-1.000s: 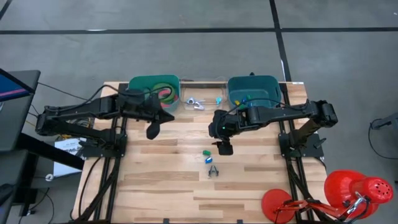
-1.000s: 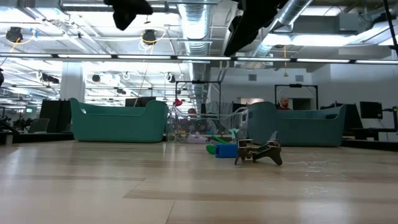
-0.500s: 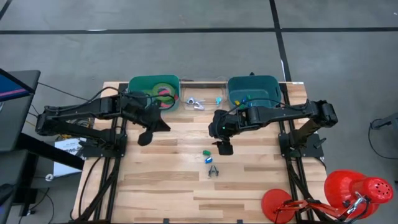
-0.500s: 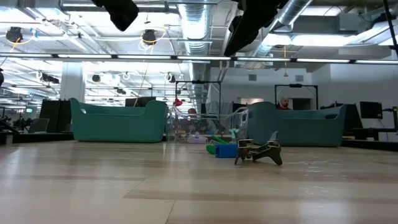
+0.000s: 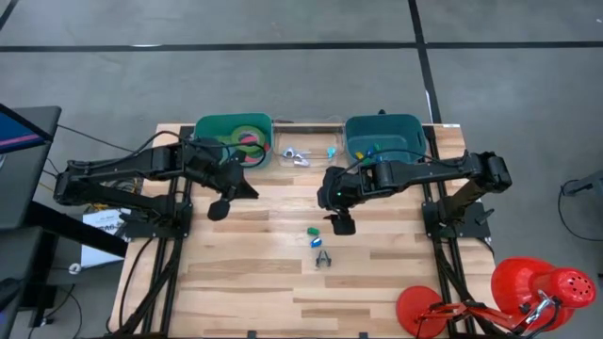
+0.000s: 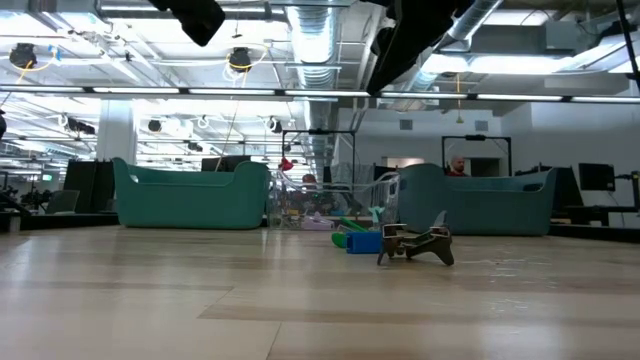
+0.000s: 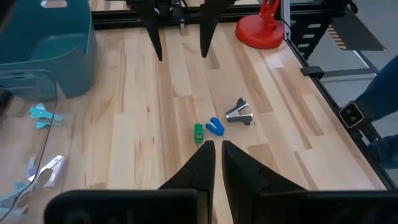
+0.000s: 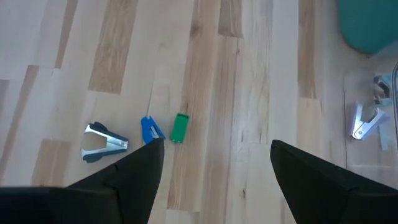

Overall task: Pick and place Stapler, Stapler remover, tape
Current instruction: Put the green stapler into the dark blue bin

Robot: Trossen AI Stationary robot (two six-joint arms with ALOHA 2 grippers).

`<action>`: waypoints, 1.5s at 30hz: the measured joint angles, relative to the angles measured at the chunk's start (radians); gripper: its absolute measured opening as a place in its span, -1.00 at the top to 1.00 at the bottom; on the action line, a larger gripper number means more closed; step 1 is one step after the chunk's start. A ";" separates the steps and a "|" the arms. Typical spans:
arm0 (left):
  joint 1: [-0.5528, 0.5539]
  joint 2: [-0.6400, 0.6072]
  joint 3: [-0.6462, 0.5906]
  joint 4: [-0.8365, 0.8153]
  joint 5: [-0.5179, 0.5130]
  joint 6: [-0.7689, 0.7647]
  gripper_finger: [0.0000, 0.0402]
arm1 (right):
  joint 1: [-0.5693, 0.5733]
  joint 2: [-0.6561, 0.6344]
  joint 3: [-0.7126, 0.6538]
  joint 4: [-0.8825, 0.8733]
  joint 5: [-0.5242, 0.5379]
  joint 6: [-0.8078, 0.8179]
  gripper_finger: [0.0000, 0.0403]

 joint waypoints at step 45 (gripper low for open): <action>0.000 0.000 0.000 0.089 0.000 -0.001 0.89 | -0.033 0.259 -0.001 0.260 -0.007 0.037 -0.42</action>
